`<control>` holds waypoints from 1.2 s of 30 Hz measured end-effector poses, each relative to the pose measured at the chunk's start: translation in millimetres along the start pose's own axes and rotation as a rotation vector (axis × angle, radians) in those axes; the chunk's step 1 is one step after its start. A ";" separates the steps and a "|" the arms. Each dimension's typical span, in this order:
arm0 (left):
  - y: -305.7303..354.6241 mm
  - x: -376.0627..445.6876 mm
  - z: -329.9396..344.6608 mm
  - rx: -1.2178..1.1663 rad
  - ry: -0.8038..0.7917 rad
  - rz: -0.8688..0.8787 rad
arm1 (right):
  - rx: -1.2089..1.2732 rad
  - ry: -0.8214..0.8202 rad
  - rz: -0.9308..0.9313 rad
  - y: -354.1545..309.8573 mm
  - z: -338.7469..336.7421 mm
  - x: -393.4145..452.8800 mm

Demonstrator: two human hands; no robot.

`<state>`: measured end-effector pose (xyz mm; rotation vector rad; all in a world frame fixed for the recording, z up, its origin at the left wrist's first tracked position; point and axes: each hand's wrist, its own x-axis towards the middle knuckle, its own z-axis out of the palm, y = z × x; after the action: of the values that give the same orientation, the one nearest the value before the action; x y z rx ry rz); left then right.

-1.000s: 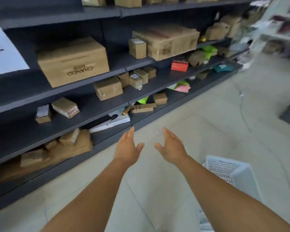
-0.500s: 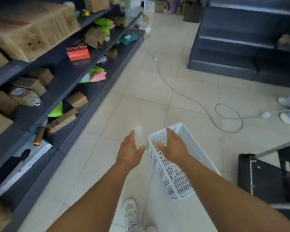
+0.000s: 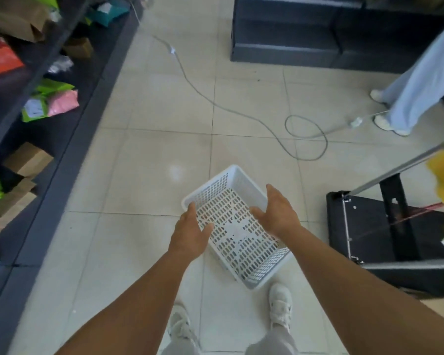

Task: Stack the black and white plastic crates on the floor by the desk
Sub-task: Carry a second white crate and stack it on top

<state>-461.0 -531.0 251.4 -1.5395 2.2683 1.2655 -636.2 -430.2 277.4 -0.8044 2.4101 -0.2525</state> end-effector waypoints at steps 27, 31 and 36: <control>-94.8 156.0 314.1 -0.201 0.192 -0.598 | -0.285 -0.283 -0.168 227.6 165.9 280.9; -107.6 173.8 334.0 -0.201 0.250 -0.646 | -0.238 -0.296 -0.099 247.4 193.7 298.3; -116.7 186.8 347.6 -0.269 0.328 -0.672 | -0.209 -0.208 -0.049 248.6 213.1 316.0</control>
<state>-570.8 -439.8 -134.6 -2.4690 1.5016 1.1972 -839.7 -420.0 -129.5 -0.9351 2.2467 0.0641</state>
